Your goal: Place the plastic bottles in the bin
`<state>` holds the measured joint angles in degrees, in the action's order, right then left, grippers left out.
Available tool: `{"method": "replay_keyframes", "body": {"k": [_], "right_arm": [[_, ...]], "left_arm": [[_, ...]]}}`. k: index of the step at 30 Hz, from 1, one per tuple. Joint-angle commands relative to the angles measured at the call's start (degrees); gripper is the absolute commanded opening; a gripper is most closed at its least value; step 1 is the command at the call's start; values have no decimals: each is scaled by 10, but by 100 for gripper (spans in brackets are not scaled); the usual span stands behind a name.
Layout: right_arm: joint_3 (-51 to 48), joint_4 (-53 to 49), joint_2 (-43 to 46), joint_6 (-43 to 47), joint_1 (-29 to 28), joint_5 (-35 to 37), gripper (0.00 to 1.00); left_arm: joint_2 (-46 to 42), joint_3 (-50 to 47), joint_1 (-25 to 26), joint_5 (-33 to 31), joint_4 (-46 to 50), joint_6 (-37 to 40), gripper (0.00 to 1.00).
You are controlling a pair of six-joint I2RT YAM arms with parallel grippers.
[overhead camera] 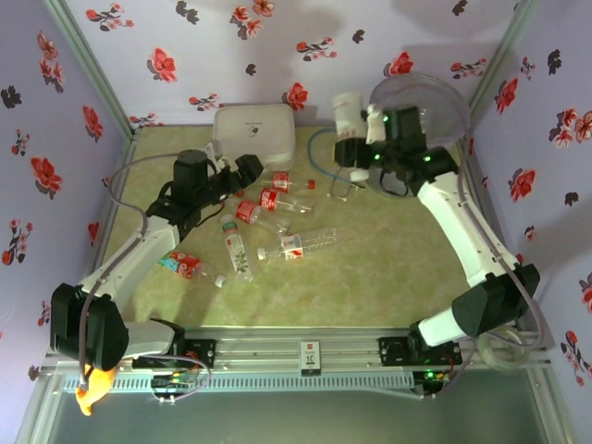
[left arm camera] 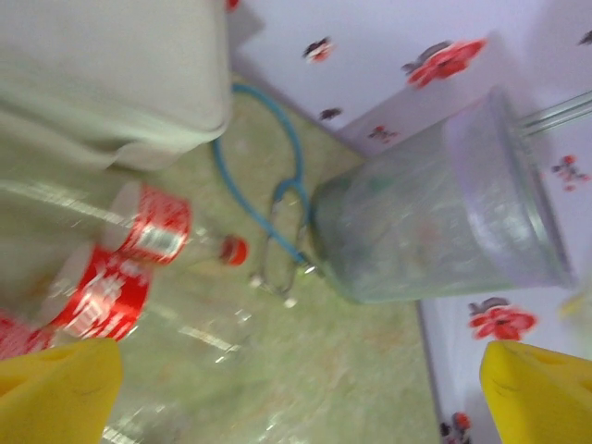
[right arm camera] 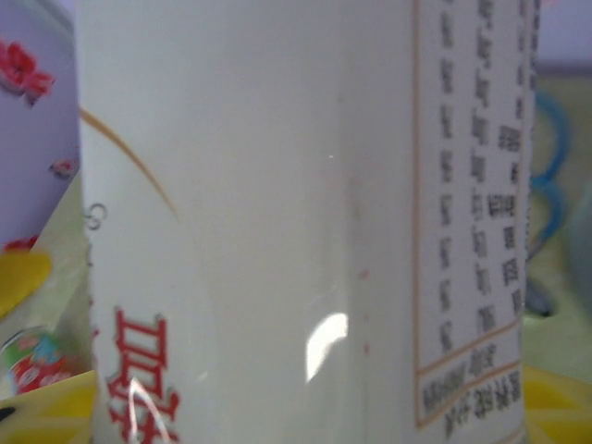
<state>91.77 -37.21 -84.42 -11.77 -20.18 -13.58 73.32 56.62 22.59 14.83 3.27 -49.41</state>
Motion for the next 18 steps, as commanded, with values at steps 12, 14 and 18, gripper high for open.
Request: {"method": "replay_keyframes", "body": {"k": [12,14,18], "right_arm": [[301,-59,-206,133,130,130,56],[339,-76,-236,144,145,128,56],[392,-87,-287,160,174,121,56]], "left_arm": [[-145,-72,-1,-140,284,58,100],[-158,-76,-2,-148,307,57,100],[-174,-93,-5,-149,314,46,99]]}}
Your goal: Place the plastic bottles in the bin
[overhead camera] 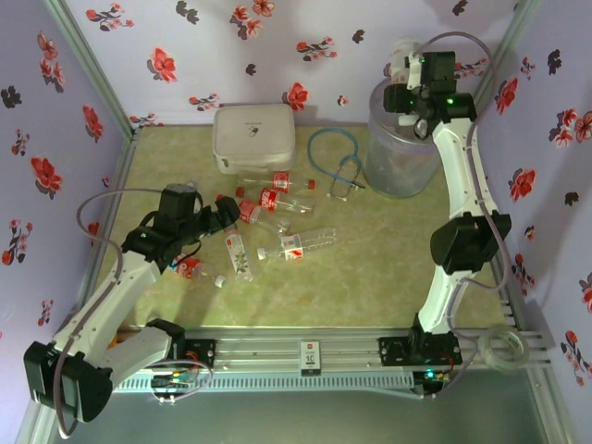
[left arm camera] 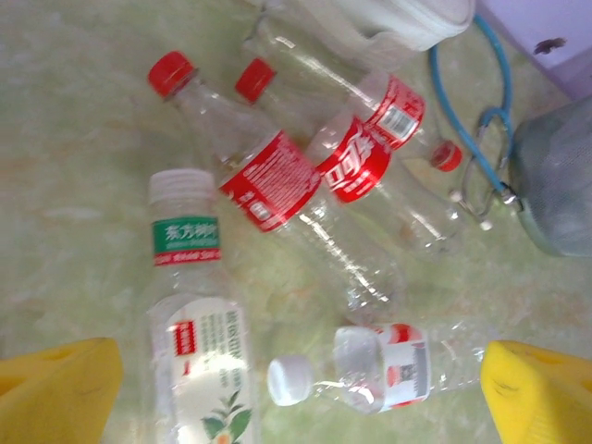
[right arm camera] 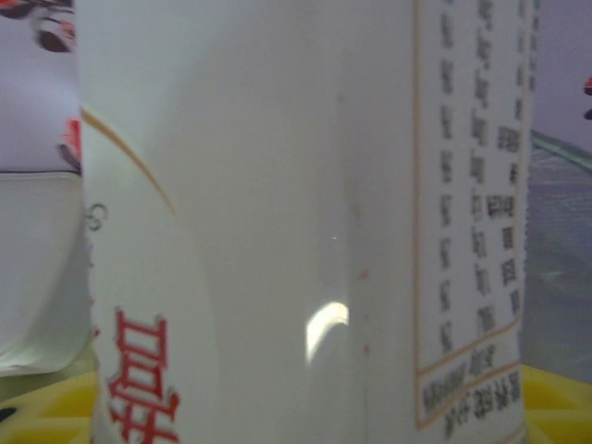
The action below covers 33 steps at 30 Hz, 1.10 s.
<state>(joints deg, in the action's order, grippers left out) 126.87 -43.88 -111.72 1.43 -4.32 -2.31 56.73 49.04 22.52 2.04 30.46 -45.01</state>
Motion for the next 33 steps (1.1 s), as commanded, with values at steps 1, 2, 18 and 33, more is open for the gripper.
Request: {"method": "replay_keyframes", "body": {"k": [1,2,18,33], "right_arm": [[51,-22,-25,32,23,5,56],[60,-26,-35,36,28,1,56],[-34,-47,-56,81,35,-57,59],[-57,-39,-25,97,42,-61,89]], "left_arm": [[-10,-19,-4,-22,37,0,99],[-10,-23,-4,-22,33,-2,99],[17,-31,-7,-28,-16,-16,99],[33,-32,-7,-28,-28,-13,99]]}}
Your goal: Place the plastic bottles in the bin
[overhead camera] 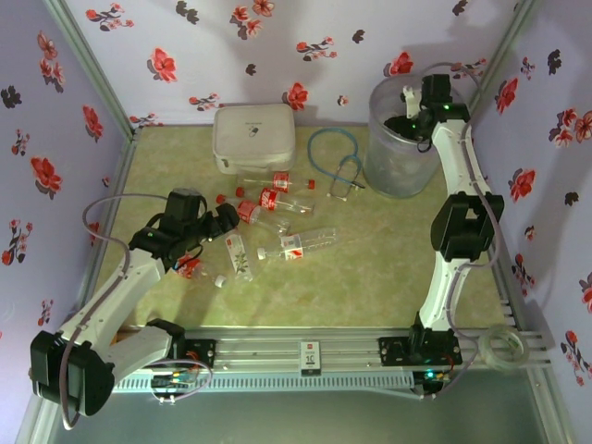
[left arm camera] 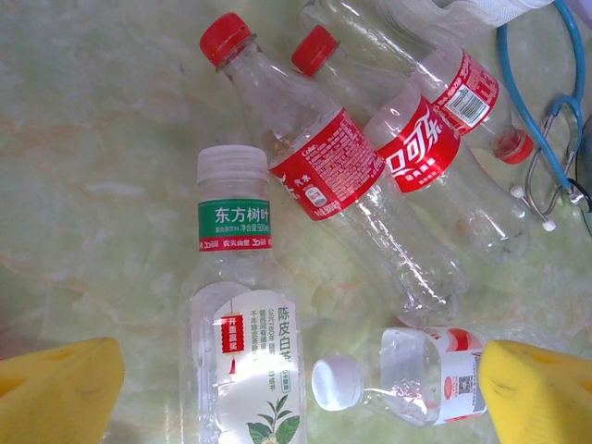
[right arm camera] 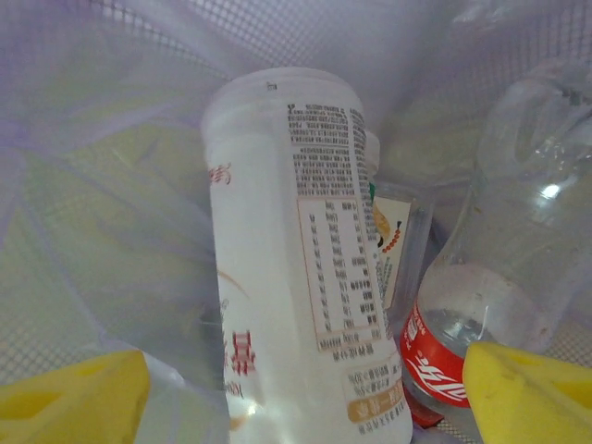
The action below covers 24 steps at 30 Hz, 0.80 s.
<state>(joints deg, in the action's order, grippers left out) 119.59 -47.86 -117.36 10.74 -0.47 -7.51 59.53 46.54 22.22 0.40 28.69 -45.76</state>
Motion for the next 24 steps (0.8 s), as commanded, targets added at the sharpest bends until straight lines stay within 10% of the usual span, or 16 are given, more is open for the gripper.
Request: {"method": "replay_keyframes", "body": {"k": [1,12,24], "right_arm": [[20,0,30,2,4,-9,88],[17,-9,-1,-15,5,-9,72],[93,-17,33,-45,6,-1,79]], "left_arm": [[5,-8,-4,-11,-11,-5,99],[4,-4,-4,-17,9,2,99],[26,43,-5,-79,132,41,97]]}}
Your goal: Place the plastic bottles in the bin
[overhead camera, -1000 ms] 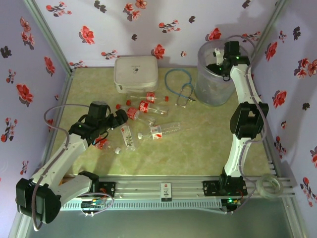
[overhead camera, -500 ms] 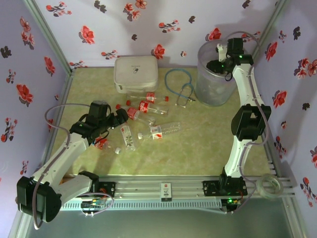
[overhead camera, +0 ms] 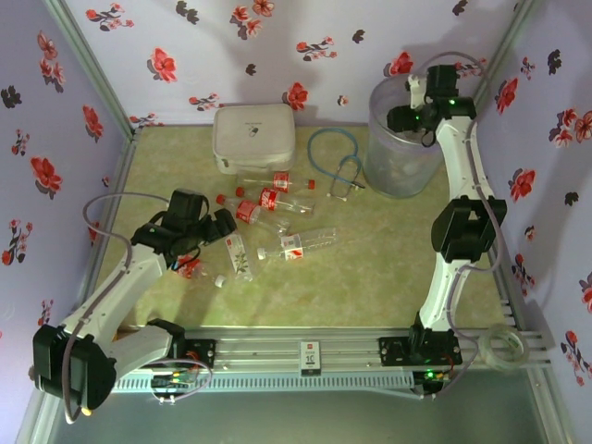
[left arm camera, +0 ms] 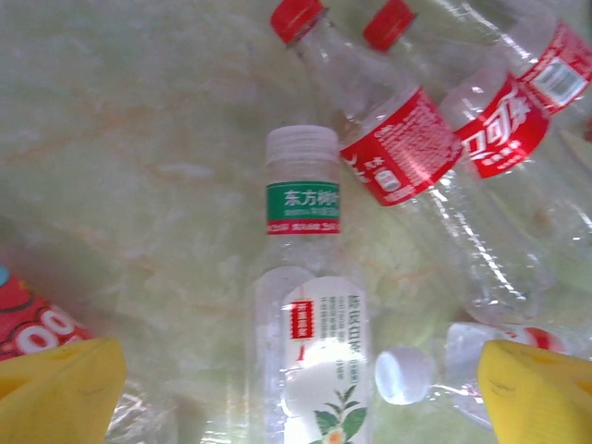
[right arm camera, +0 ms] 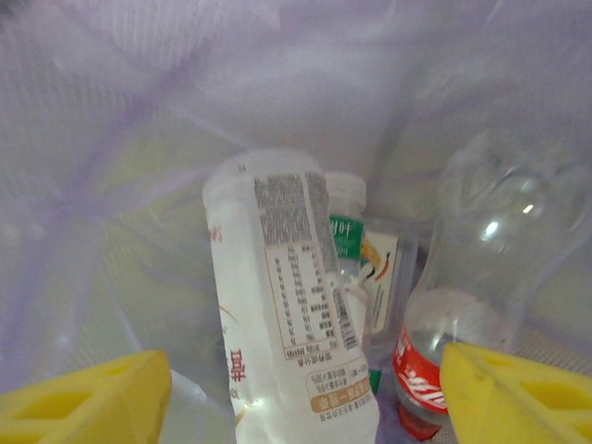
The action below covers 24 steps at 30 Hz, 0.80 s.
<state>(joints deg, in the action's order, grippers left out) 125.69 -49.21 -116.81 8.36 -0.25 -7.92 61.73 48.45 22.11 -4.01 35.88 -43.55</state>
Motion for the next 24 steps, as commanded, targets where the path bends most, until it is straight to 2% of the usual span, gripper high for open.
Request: {"method": "replay_keyframes", "body": {"k": [1,5,9,13,15,17,20,24], "right_arm": [[26,4,41,-27,3,7,80],[-33,59,109,-52,3,2,81],[-86,90,166,-75,0,-34,81],[-135,93,218,-70,-25,-46,82],[-153,99,234,-68,-43,-50,81],[-151,87,239,-62,-61,-57,81],[-162,80,253,-58,-80,-59,82],[-223,111,291,-74,-91,-73,82]], "left_arm": [[5,27,-4,-49,84,17,95],[3,45,-5,-146,194,-27,93],[-21,33,-20,-162,219,-91,98],[-64,-12,-71,-115,170,-142,100],[-63,-23,-114,-80,144,-159,100],[-58,-21,-139,-72,146,-169,100],[-56,-29,-162,-65,133,-187,98],[-35,-68,-187,-21,83,-200,93]]}}
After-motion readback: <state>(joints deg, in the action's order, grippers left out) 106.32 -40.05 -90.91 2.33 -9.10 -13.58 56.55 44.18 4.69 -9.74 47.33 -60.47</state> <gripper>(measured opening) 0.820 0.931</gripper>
